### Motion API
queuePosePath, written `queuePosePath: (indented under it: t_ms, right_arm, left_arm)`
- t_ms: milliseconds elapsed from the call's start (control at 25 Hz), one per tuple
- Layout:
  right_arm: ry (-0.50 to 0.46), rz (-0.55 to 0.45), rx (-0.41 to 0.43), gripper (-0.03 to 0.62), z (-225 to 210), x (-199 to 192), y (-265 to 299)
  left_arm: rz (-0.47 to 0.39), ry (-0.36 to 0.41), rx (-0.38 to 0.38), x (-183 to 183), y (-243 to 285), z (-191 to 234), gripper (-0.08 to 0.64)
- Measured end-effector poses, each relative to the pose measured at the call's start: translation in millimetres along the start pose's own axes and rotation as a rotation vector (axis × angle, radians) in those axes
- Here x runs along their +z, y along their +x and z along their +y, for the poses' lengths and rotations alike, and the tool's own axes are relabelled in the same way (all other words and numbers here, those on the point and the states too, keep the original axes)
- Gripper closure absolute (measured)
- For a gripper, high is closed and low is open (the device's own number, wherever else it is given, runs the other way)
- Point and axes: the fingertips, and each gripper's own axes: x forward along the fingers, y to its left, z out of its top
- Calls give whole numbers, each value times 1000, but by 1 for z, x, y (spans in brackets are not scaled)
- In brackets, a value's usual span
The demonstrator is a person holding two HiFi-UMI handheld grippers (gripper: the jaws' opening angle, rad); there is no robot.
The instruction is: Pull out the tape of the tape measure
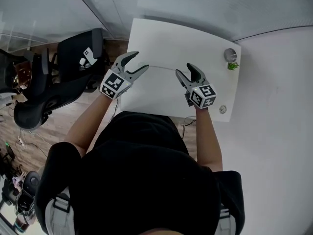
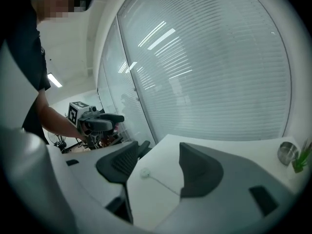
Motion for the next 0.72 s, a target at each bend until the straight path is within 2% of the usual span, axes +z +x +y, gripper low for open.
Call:
queuePosePath:
  t_ms: [440,720]
  right_arm:
    - [-76,-125,35,357,37,59,-15]
    - [-154,-203,60,370,69,92,-17]
  left_arm:
    - [-159,17,-15,61,-18,-12,379]
    - [-202,31,-23,82,-22,-20,456]
